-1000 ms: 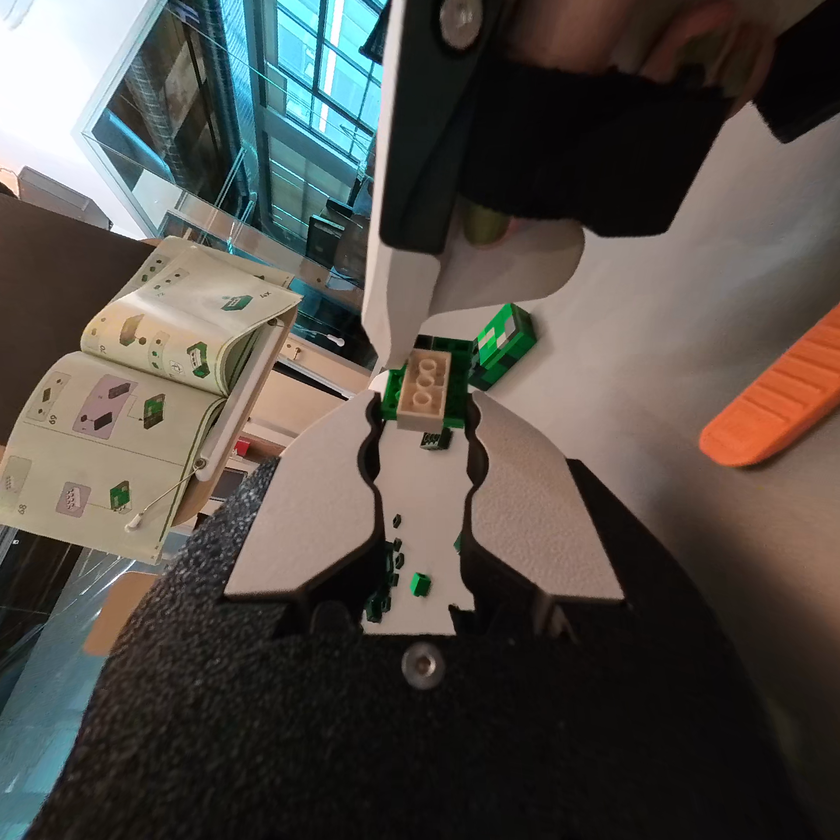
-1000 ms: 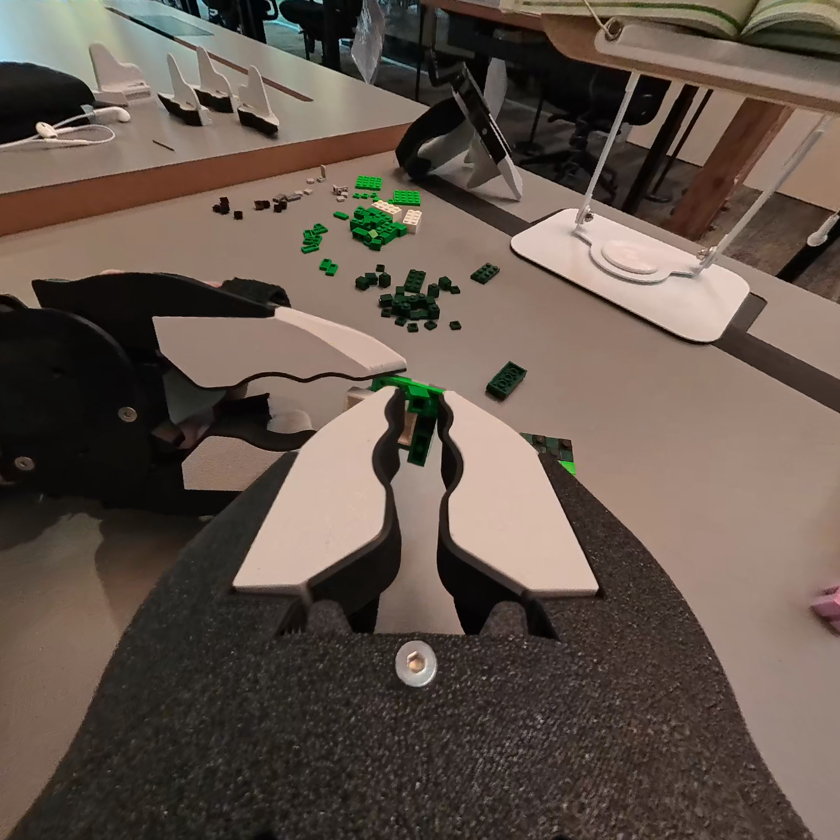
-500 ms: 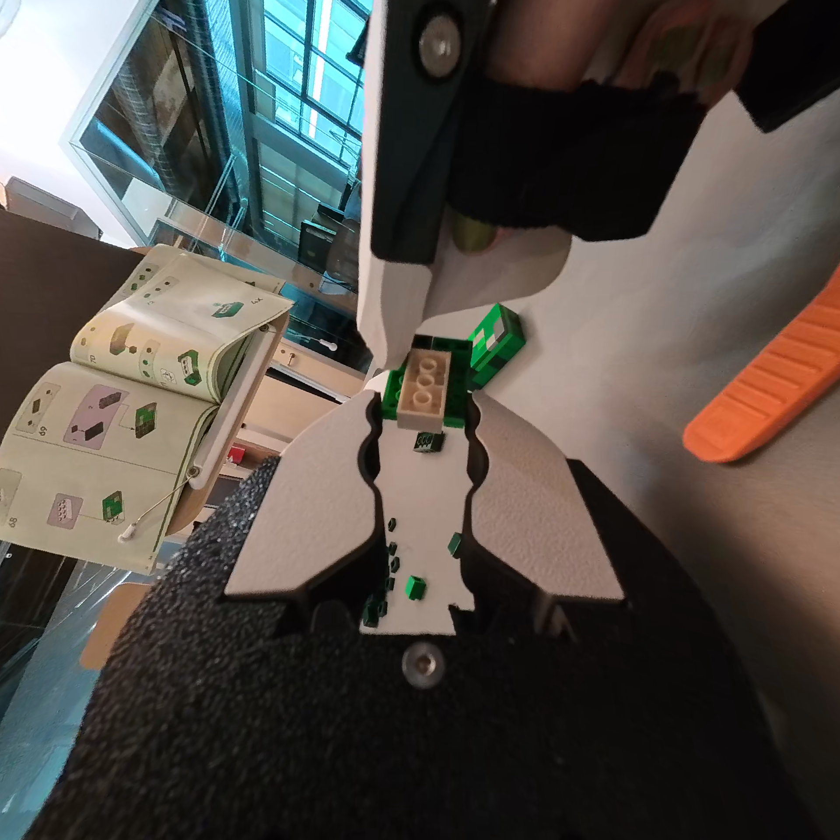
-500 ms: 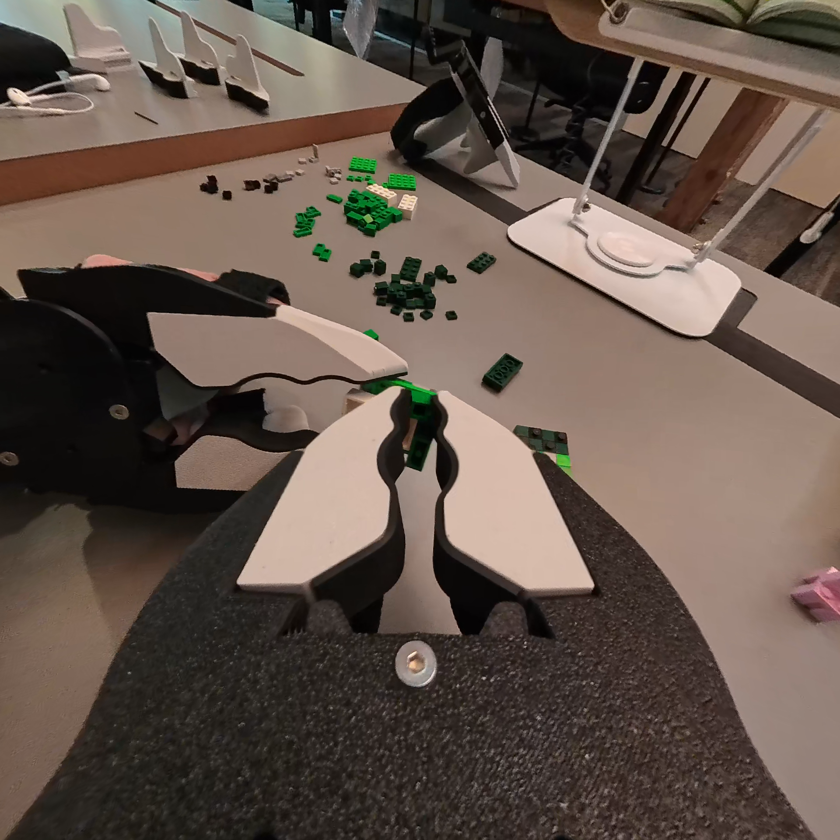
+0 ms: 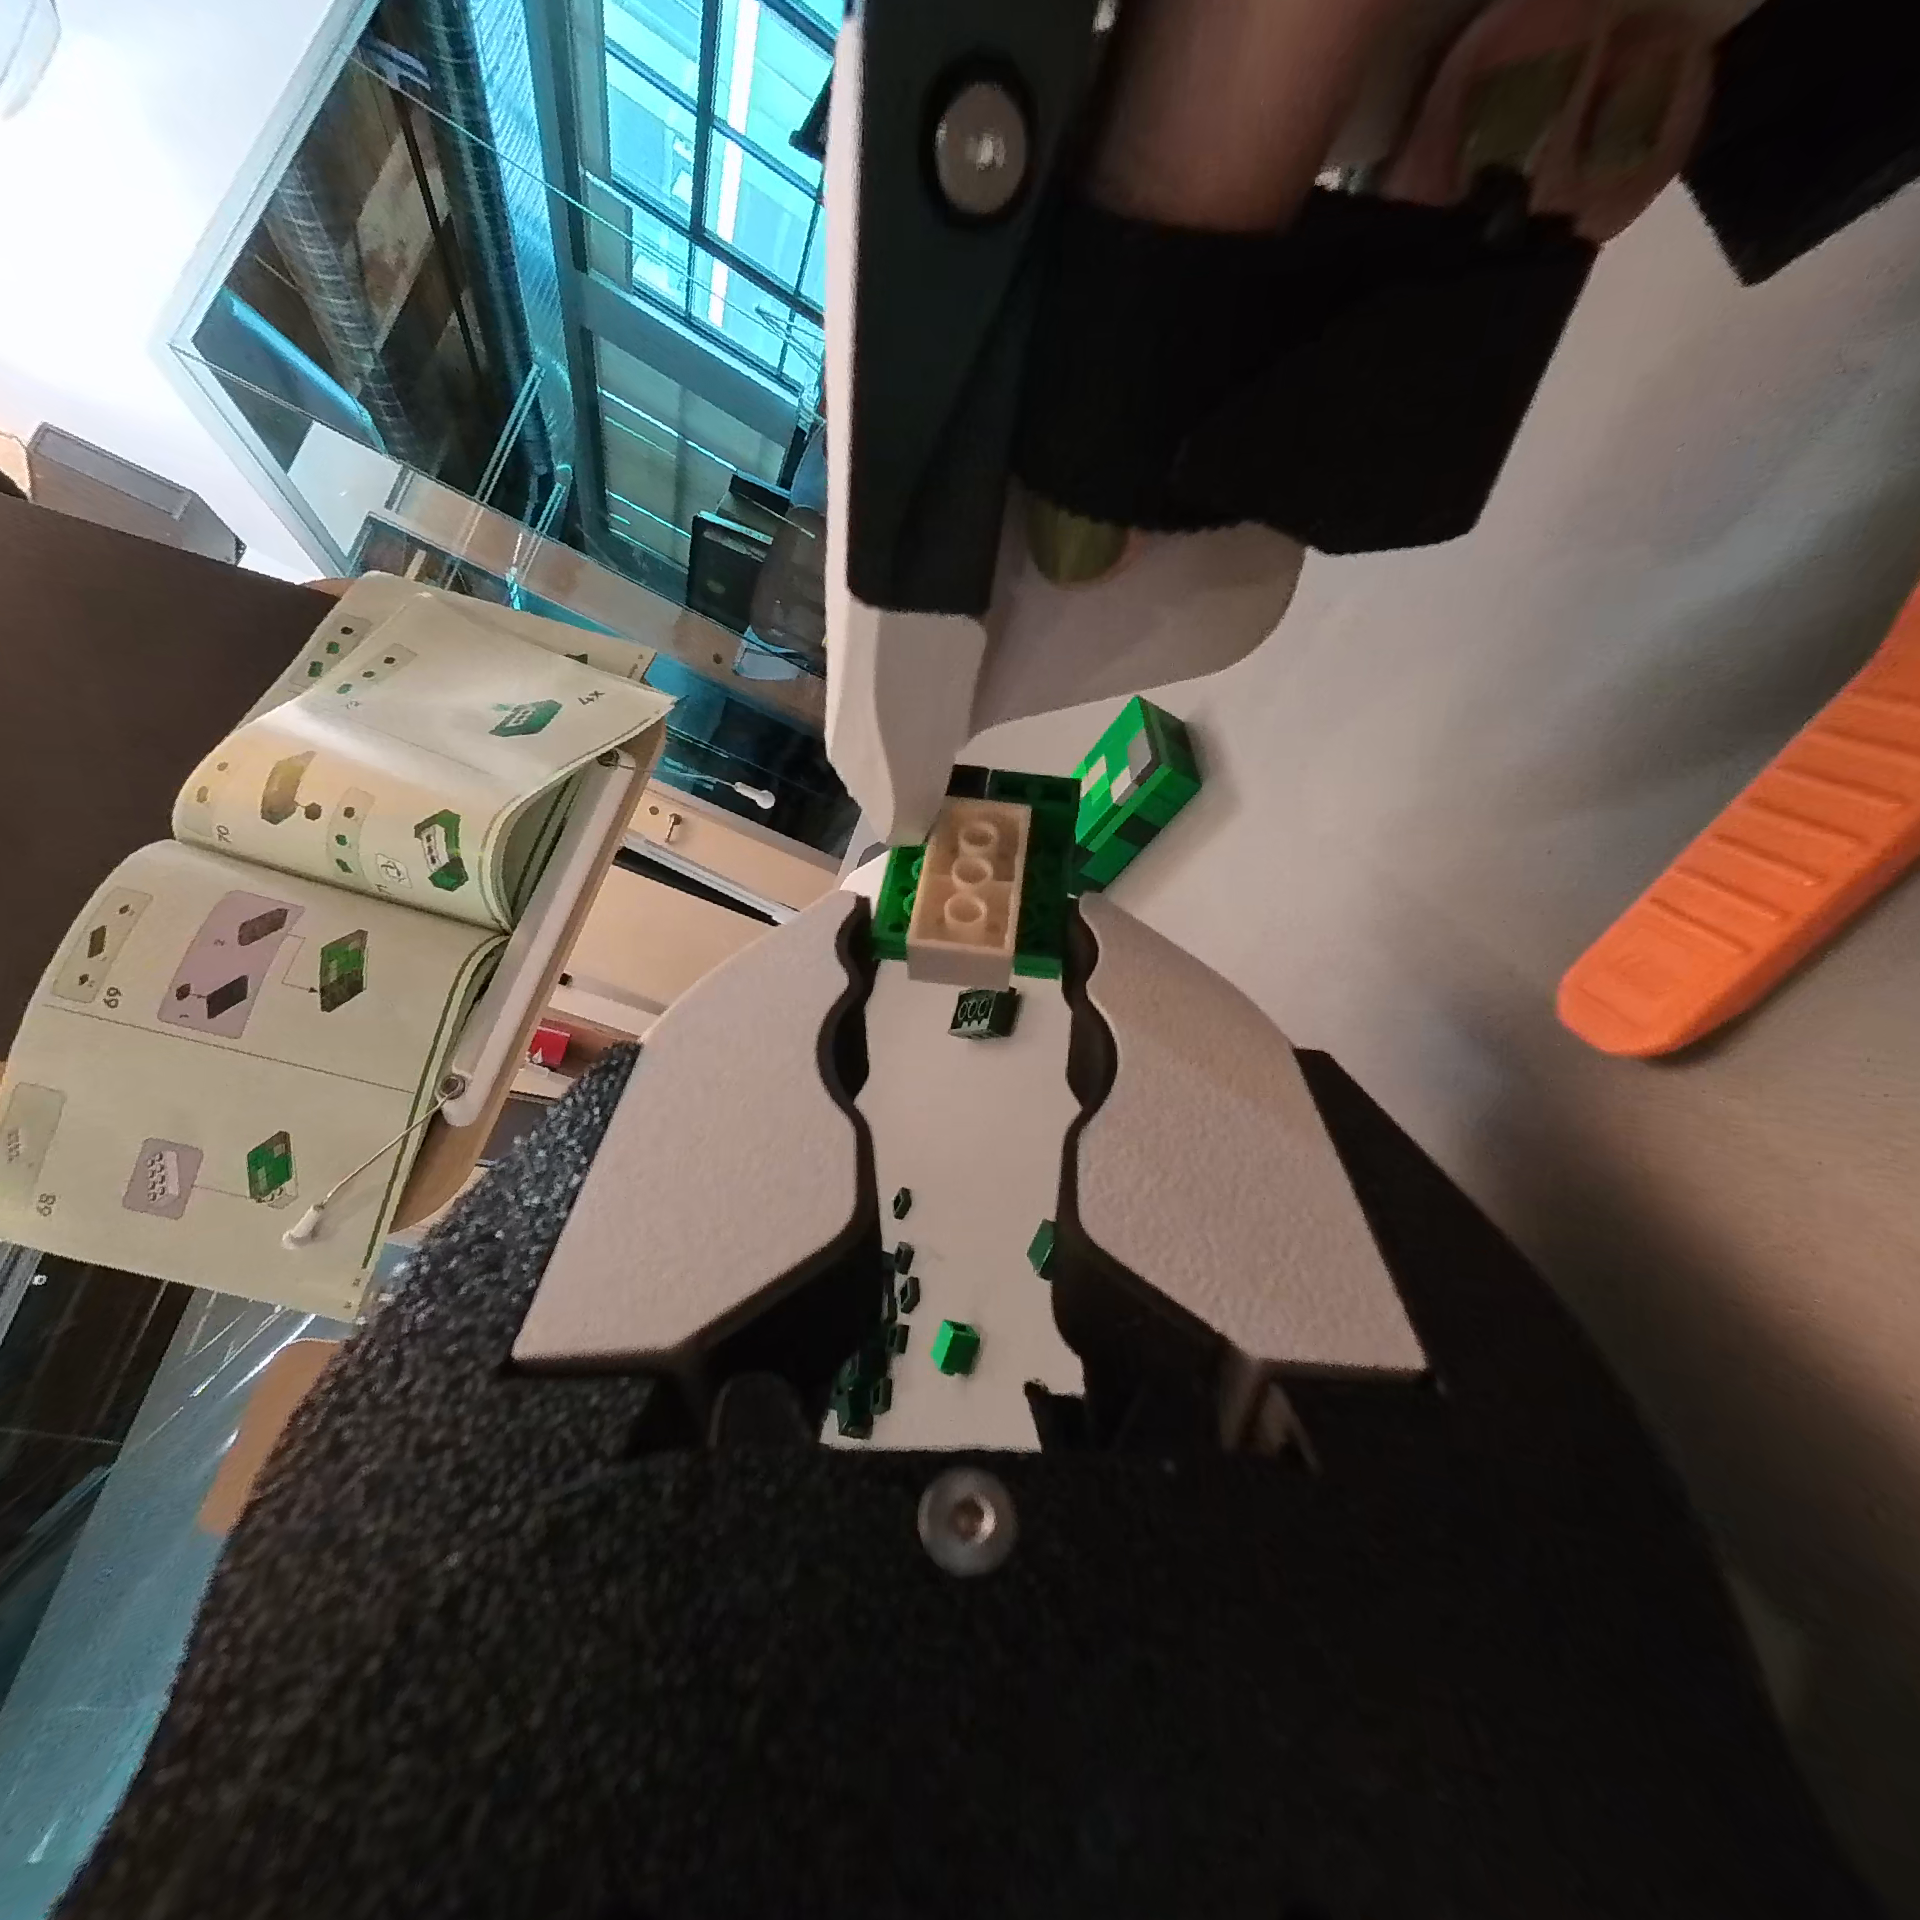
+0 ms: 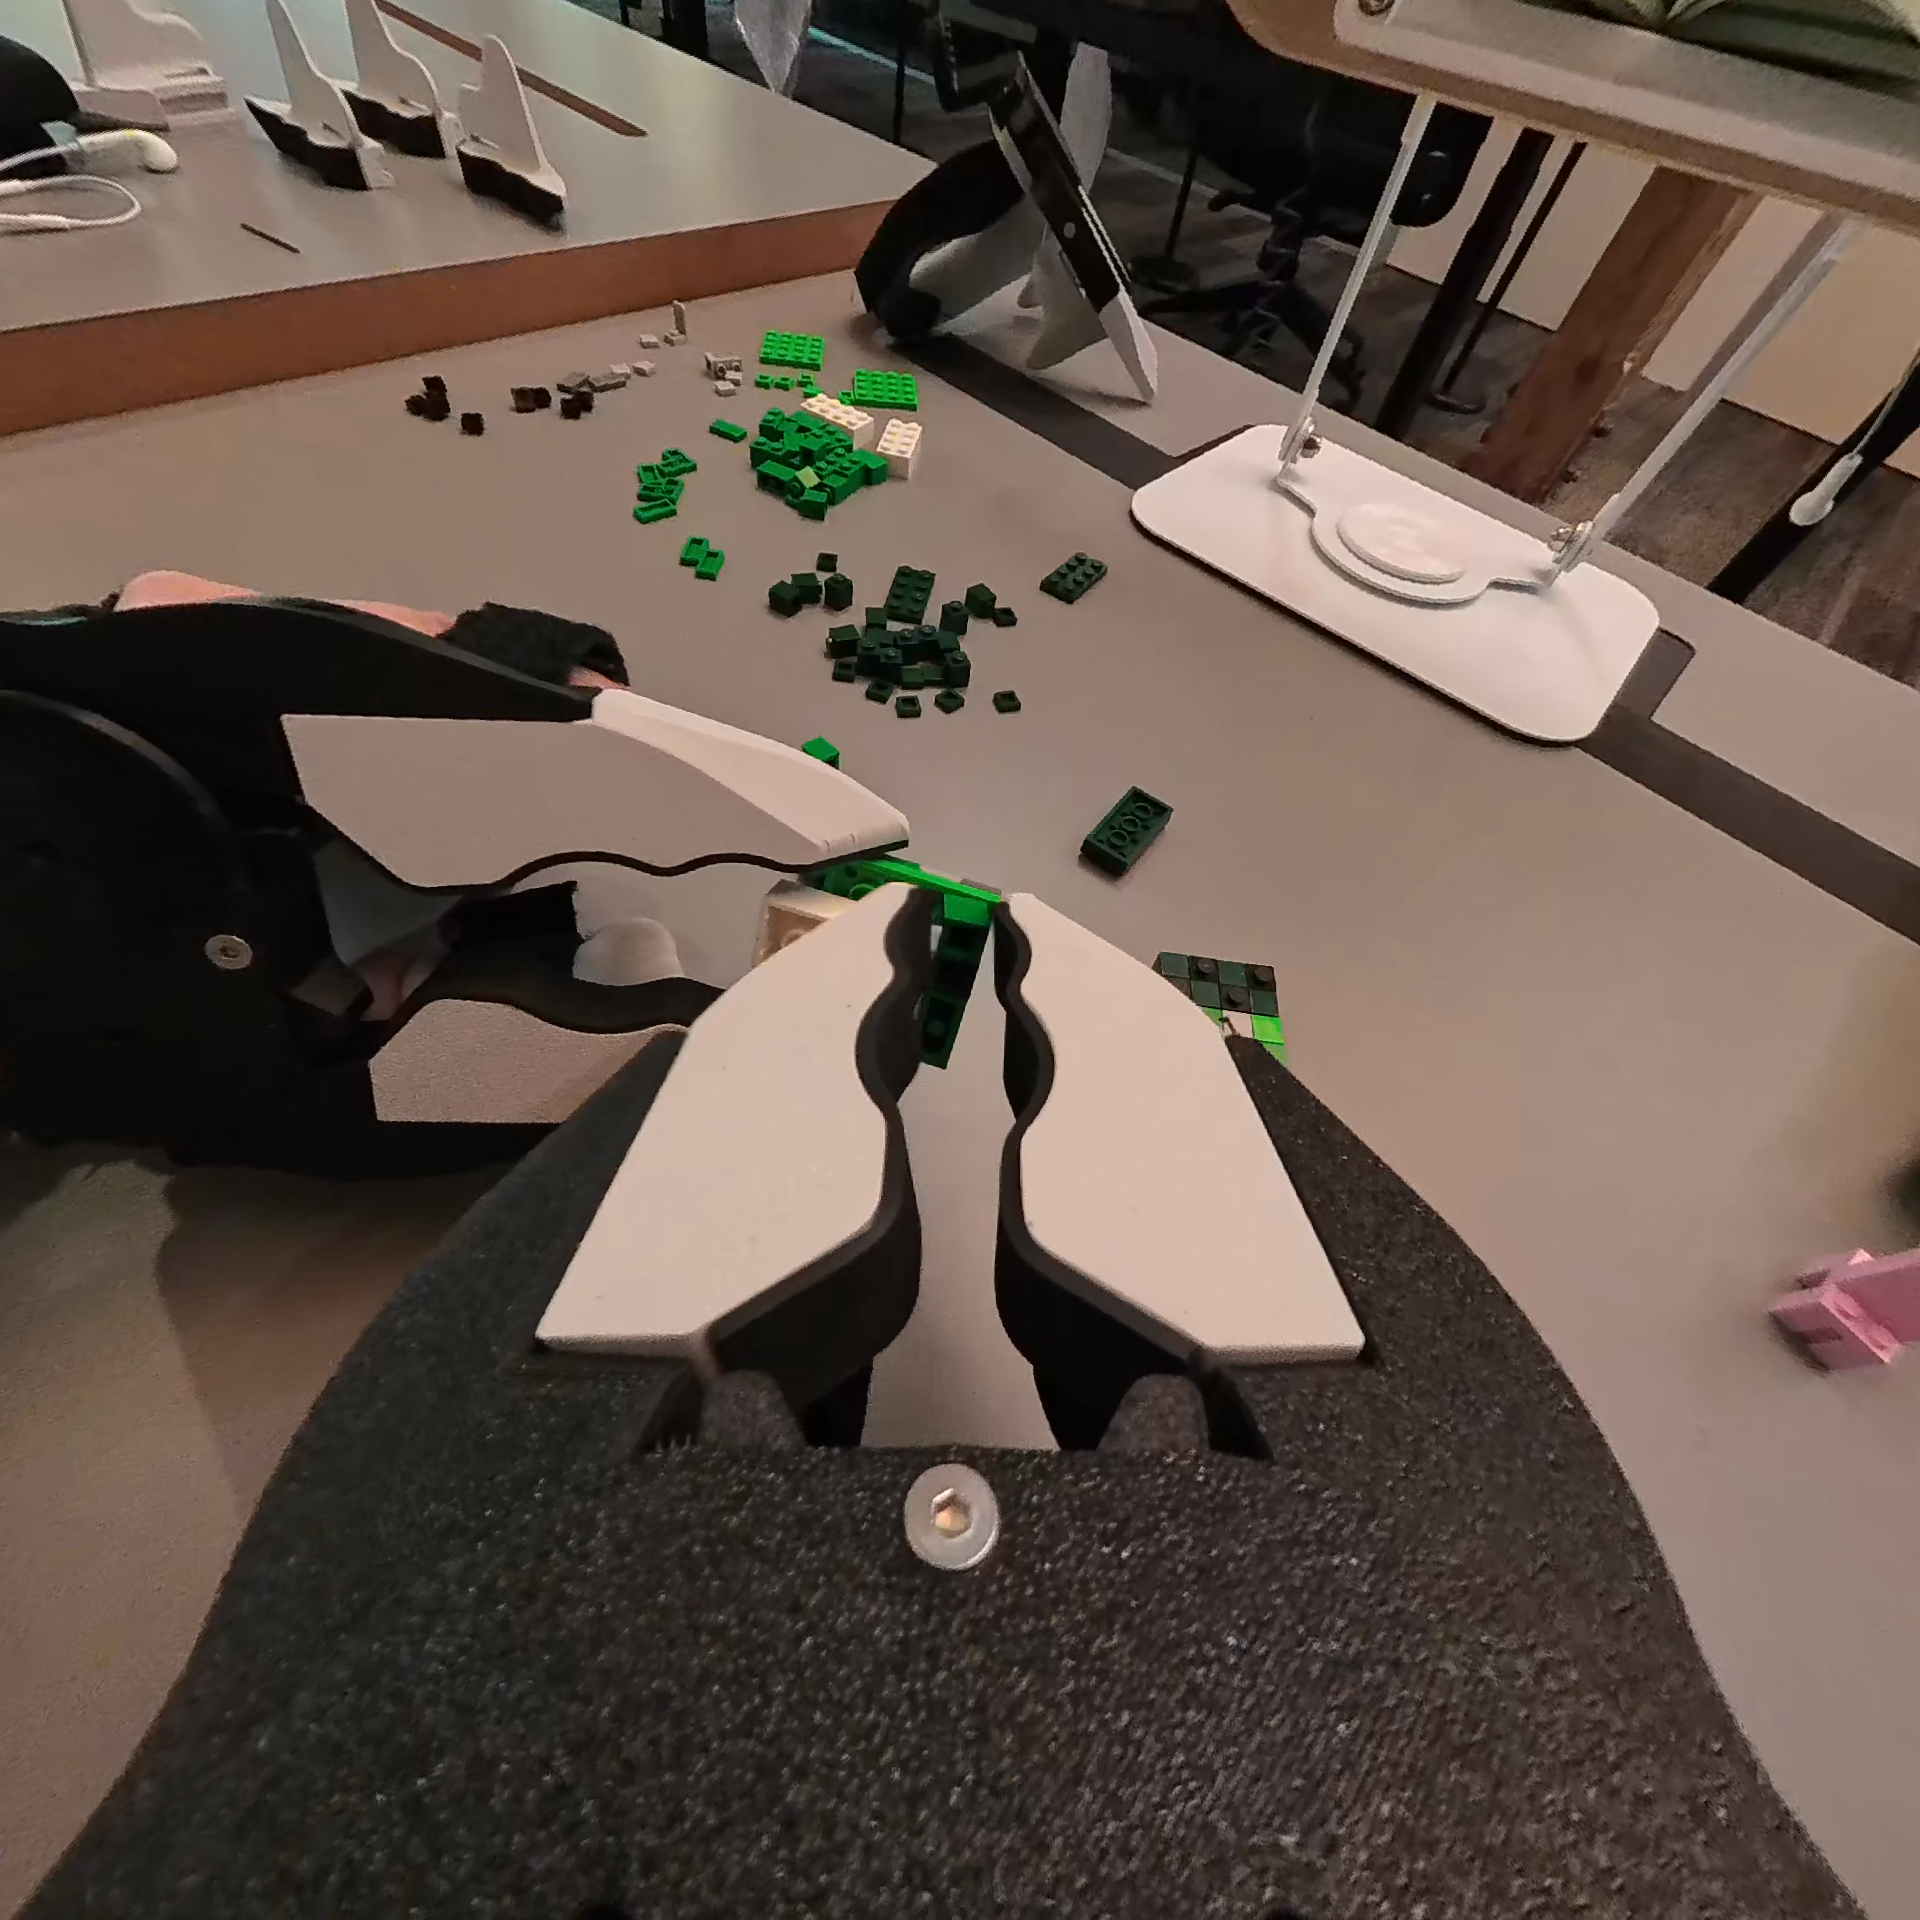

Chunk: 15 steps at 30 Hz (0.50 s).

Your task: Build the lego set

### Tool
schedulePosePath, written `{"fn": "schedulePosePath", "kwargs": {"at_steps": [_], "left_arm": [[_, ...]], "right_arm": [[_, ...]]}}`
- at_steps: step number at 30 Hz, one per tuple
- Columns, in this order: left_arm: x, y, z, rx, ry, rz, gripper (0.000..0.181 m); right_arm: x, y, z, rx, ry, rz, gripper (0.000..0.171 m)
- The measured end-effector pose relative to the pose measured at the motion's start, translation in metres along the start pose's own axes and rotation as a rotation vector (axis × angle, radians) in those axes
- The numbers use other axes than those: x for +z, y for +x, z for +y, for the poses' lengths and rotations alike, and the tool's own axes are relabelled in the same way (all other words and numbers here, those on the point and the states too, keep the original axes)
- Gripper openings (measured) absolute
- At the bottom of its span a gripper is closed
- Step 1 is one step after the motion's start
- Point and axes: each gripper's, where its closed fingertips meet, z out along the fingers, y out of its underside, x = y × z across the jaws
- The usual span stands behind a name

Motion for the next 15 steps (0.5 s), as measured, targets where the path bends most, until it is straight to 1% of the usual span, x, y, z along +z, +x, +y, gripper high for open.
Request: {"fn": "schedulePosePath", "kwargs": {"at_steps": [4, 6, 8, 9, 10, 12, 13, 15], "left_arm": [[0.001, -0.001, 0.001, -0.008, 0.0, 0.001, 0.036], [0.001, -0.001, 0.001, -0.021, 0.003, 0.003, 0.036], [0.0, -0.002, 0.0, -0.055, 0.024, 0.016, 0.036], [-0.002, -0.001, -0.002, -0.072, 0.049, 0.027, 0.035], [-0.003, 0.001, -0.006, -0.093, 0.082, 0.05, 0.035], [-0.008, 0.008, -0.019, -0.124, 0.178, 0.111, 0.035], [-0.011, 0.012, -0.025, -0.125, 0.222, 0.133, 0.035], [-0.014, 0.018, -0.035, -0.109, 0.285, 0.163, 0.035]], "right_arm": [[-0.001, 0.001, -0.001, 0.001, 0.008, 0.002, 0.012], [-0.003, 0.002, -0.004, -0.015, 0.021, 0.002, 0.017], [-0.009, 0.006, -0.011, -0.056, 0.075, -0.018, 0.023], [-0.015, 0.004, -0.015, -0.059, 0.115, -0.08, 0.028], [-0.022, -0.001, -0.019, -0.036, 0.165, -0.184, 0.033], [-0.039, -0.011, -0.021, 0.077, 0.245, -0.418, 0.041], [-0.046, -0.013, -0.018, 0.139, 0.253, -0.518, 0.046], [-0.052, -0.015, -0.004, 0.203, 0.191, -0.64, 0.054]]}}
